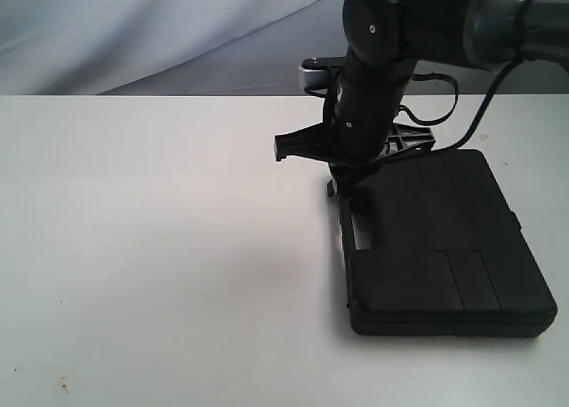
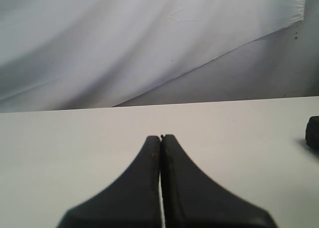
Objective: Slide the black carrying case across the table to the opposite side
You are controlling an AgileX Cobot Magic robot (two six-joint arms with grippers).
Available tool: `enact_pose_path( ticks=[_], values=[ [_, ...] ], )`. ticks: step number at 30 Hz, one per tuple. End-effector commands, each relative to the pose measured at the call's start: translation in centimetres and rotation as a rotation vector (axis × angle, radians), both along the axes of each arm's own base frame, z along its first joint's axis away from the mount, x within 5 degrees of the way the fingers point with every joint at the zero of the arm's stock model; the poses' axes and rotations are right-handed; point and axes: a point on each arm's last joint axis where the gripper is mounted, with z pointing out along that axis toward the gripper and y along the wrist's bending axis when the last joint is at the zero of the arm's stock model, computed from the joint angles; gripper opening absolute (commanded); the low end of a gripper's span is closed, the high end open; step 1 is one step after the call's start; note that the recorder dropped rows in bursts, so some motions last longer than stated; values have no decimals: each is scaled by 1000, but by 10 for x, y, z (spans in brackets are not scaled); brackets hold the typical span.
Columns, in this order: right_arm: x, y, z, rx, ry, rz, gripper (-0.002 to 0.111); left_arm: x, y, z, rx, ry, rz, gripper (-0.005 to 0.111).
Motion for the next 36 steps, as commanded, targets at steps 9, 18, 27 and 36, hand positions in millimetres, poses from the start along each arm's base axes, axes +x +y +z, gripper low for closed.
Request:
enact_pose_path(
  ticks=[9,18,27,36],
  values=[
    [24,-18,-21,20,57,-88,35,0,0,-1,-10,-5,3,0],
    [29,-13,-55,-7,110,-94,35,0,0,-1,-10,-5,3,0],
    [34,-9,-75,9,112,-104,33,0,0,-1,-10,-5,3,0],
    [37,-7,-90,4,121,-114,23,0,0,-1,-10,-5,3,0]
  ],
)
